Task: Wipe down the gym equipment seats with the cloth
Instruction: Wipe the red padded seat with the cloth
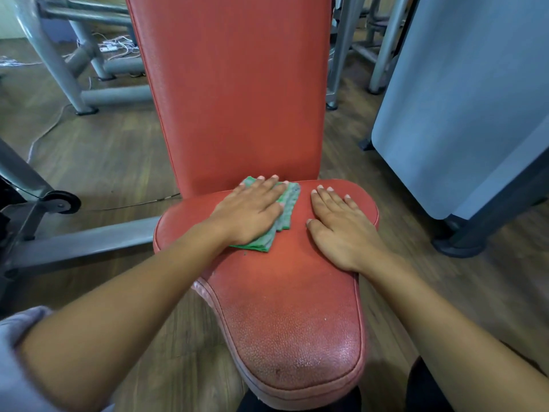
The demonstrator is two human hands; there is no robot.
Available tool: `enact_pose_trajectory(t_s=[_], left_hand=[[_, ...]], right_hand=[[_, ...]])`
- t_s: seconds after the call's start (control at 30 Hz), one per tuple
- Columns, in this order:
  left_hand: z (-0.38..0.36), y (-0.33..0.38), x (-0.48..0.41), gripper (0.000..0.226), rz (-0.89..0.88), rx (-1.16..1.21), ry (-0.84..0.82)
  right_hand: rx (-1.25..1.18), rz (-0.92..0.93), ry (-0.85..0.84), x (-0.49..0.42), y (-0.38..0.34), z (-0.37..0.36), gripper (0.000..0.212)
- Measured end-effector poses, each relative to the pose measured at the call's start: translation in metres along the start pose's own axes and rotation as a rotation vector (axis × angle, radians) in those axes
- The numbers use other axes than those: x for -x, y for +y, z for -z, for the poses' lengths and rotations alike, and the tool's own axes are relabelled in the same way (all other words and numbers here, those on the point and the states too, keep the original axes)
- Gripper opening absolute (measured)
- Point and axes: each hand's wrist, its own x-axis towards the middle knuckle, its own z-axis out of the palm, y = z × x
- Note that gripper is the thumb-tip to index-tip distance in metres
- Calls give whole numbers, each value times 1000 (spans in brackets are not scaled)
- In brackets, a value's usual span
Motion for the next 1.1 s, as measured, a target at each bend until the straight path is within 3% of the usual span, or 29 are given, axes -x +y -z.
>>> enact_pose_trajectory(t_s=[0.17,0.37,0.47,0.6,0.73,0.83,0.97,1.1], left_hand=[[2,-13,-8,54,201,-42,16],[-5,5,43,61,-18,-5,13],[2,-23,69,79,70,-97,29],[2,-23,46,56,247,-118,59],[-6,15,48,56,84,-15,70],[-9,7,86,69,-85,77,116],[-6,-46,98,61,-79,97,257],[-8,-49,93,55,-69,150,363]], right_hand=[[3,-4,-2,1,-1,0,59],[-4,2,-2,2,0,0,59],[4,-4,-6,1,-1,0,59],[15,-5,-6,1,-2,0,59],[13,-6,-10,3,-1,1,59],[16,-4,-11,2,0,0,59],[25,-7,-11,0,0,0,59],[34,-14,-24,1,-2,0,58]])
